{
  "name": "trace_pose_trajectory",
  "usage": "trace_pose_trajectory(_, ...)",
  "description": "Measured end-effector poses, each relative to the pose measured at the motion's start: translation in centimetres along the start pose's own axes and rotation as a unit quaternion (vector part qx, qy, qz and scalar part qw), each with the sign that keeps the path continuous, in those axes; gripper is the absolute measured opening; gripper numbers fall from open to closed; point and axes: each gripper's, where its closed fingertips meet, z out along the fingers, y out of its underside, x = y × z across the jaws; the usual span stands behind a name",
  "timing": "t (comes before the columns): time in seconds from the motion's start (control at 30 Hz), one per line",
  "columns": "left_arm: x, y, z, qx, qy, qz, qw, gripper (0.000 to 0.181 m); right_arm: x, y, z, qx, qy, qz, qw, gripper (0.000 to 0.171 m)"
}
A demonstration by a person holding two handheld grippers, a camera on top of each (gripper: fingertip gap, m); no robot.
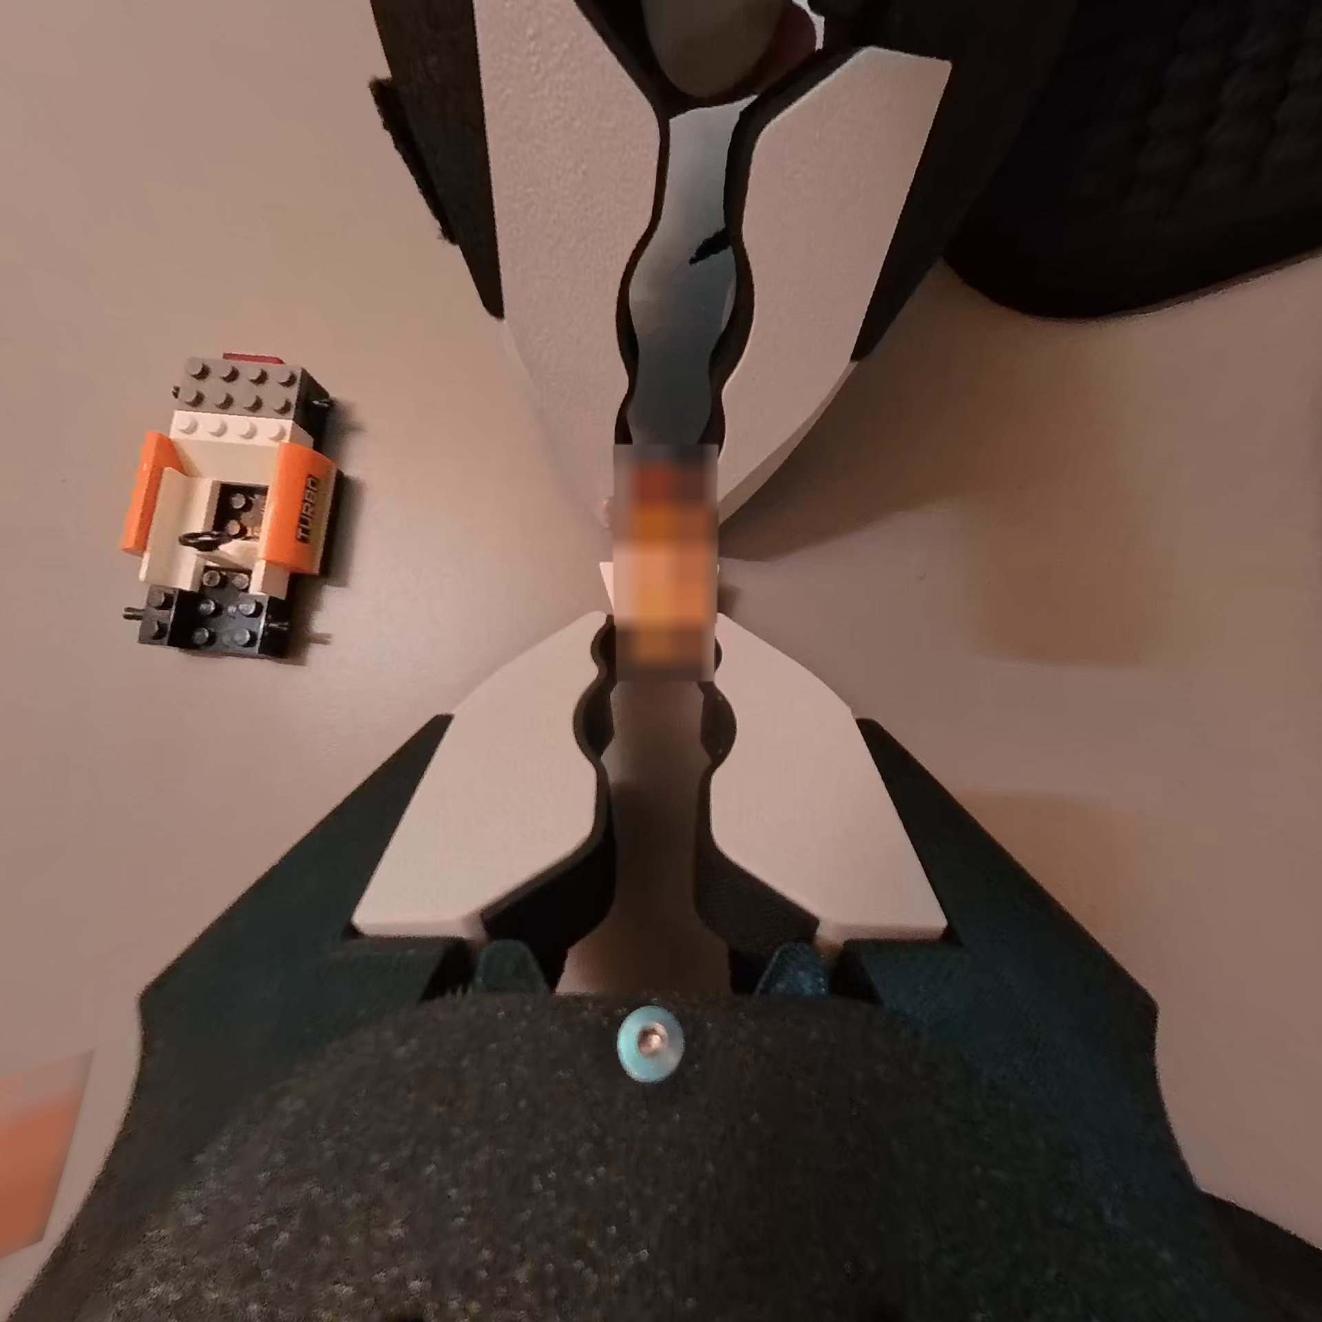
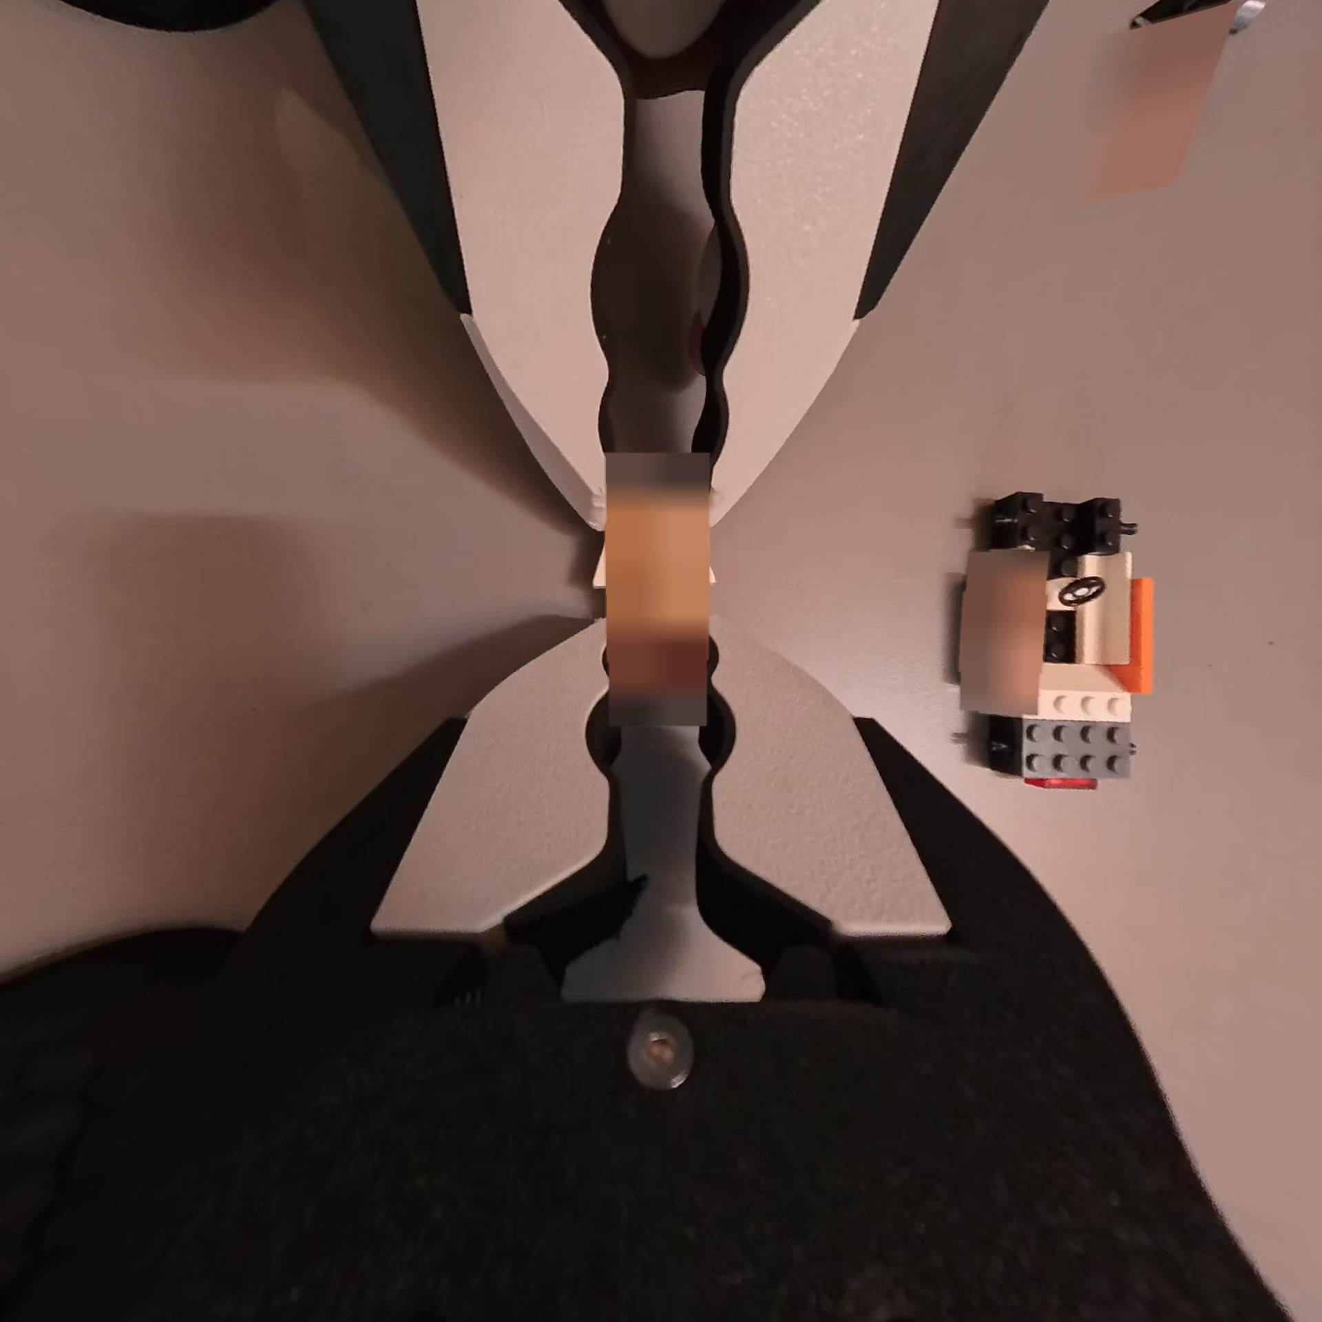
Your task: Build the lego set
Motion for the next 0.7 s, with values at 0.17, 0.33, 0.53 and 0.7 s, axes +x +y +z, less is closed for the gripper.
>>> trace_pose_trajectory(0.17, 0.07, 0.38, 0.21, -0.003, 0.002, -0.003, 1.0, 0.02, -0.2, -0.04, 0.24, 0.001, -0.001, 0.003, 1.0, 0.016)
trace_pose_trajectory(0.33, 0.13, 0.49, 0.27, -0.007, -0.001, -0.001, 1.0, 0.02, -0.29, -0.15, 0.36, 0.0, -0.001, 0.002, 1.0, 0.016)
trace_pose_trajectory(0.53, 0.15, 0.63, 0.3, -0.018, -0.005, 0.009, 1.0, 0.02, -0.34, -0.19, 0.46, -0.01, -0.002, -0.007, 1.0, 0.016)
trace_pose_trajectory(0.7, 0.17, 0.61, 0.29, -0.015, -0.006, 0.01, 1.0, 0.02, -0.35, -0.2, 0.5, -0.008, -0.005, -0.002, 1.0, 0.016)
